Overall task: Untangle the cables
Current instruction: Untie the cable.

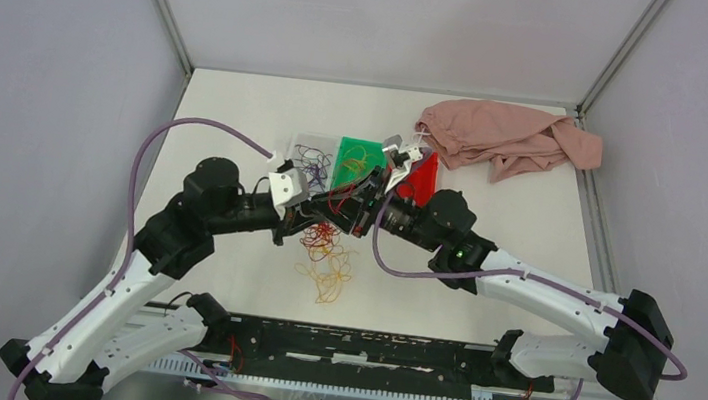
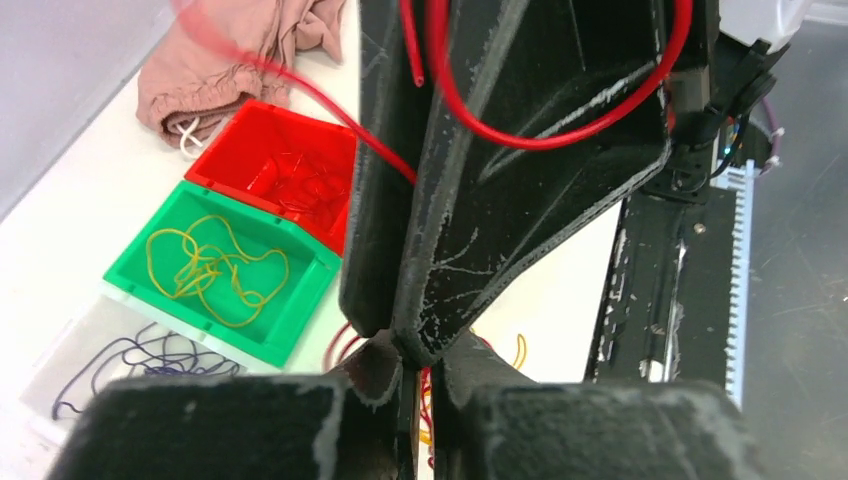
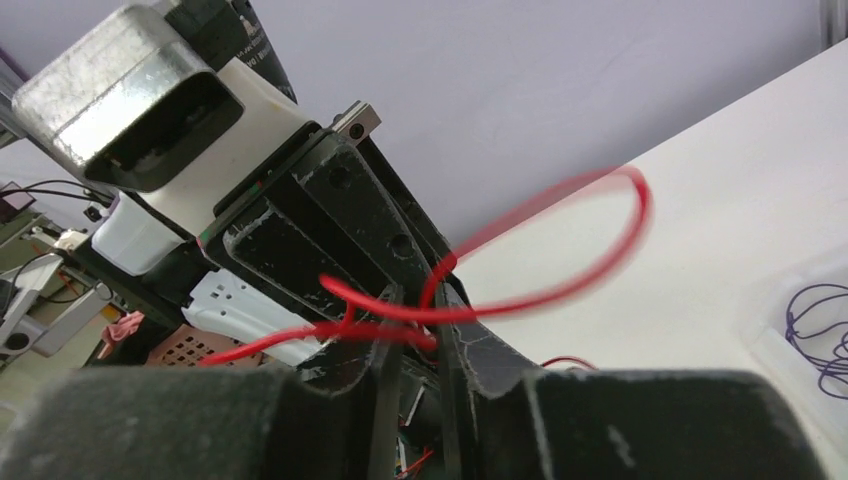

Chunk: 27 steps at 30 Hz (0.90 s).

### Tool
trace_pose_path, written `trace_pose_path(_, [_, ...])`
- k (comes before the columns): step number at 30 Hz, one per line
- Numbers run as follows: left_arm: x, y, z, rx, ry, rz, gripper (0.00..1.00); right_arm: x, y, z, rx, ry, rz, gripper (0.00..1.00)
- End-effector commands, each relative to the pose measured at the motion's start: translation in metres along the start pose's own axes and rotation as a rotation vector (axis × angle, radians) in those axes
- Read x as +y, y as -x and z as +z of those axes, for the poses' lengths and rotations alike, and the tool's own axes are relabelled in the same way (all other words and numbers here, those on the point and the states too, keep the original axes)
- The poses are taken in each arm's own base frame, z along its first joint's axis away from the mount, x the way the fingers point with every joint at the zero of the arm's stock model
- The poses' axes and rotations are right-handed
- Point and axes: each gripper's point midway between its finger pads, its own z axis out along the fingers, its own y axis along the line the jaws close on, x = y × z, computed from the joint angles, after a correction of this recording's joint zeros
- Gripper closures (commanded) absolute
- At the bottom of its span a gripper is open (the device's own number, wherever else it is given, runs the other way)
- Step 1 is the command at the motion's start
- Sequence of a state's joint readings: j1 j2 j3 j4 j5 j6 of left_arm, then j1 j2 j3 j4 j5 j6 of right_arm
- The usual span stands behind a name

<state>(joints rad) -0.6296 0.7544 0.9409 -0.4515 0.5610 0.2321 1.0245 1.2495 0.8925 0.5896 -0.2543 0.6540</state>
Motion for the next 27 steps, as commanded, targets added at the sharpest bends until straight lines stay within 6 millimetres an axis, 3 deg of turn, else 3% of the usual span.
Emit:
trace_pose_path(1, [0.005,0.018,-0.003,-0.063,0.026,0.053,0.96,0.025,0.026,0.002,-0.065,0.079,-0.015,0.68])
trace_pose_path(5, [0.008,0.037,-0.009,-0.101,0.047,0.122,0.97,0.025,0.014,-0.013,-0.033,0.085,-0.037,0.46])
trace_pose_path(9, [0.008,0.052,-0.014,-0.133,0.046,0.186,0.97,0.017,-0.005,-0.032,0.019,0.058,-0.071,0.38])
trace_pose_path(13, [0.011,0.068,-0.019,-0.172,0.066,0.265,0.97,0.006,-0.021,-0.049,0.080,0.009,-0.134,0.37])
trace_pose_path(17, [0.006,0.078,-0.023,-0.197,0.038,0.331,0.97,-0.009,-0.013,-0.057,0.036,-0.082,-0.168,0.37])
trace_pose_path(23, [0.000,0.084,-0.025,-0.207,0.009,0.307,0.97,-0.027,0.002,-0.049,-0.060,-0.179,-0.125,0.41])
trace_pose_path(27, [-0.006,0.083,-0.025,-0.207,-0.020,0.271,0.97,-0.025,0.008,-0.034,-0.107,-0.156,-0.069,0.41])
